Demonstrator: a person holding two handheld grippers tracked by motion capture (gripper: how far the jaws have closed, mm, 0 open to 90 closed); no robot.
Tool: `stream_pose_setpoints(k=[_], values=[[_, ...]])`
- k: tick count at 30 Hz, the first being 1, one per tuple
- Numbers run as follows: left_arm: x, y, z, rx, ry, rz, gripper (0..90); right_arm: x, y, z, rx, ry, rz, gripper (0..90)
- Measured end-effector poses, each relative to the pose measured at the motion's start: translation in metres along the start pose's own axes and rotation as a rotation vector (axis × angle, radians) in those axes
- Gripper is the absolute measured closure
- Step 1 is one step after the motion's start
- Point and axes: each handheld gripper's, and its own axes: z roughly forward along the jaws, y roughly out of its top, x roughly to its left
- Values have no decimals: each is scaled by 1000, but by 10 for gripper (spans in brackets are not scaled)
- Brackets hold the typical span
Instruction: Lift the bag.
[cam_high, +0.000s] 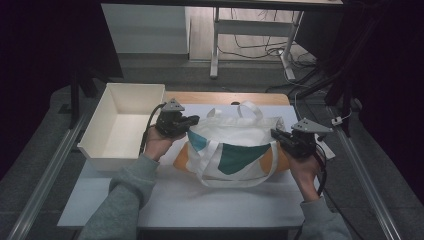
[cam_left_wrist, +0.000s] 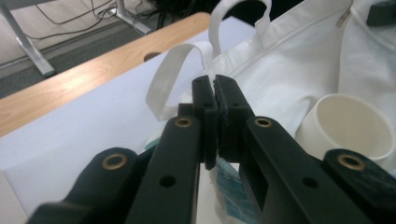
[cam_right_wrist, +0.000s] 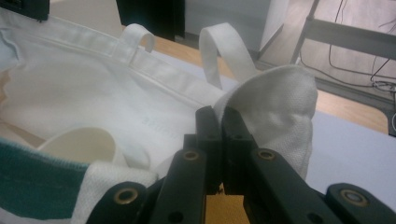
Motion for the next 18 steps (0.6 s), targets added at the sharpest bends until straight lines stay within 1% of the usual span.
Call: stream_pose_setpoints(k=[2,7,12,16,18], values=[[-1,-2,3,13,0,0,871,-1,-3,2,7,-1,3,876],[-6,-5,11,51,-4,16,870,0,-10,5,26,-6,-4,876],[-6,-6,10,52,-3,19,870,-2,-14,3,34,-8,3,876],[-6,-6,9,49,-1,17,865,-2,-14,2,28,1,6,873],[-6,-6,9,43,-1,15,849,-1,-13,2,28,4,6,866]])
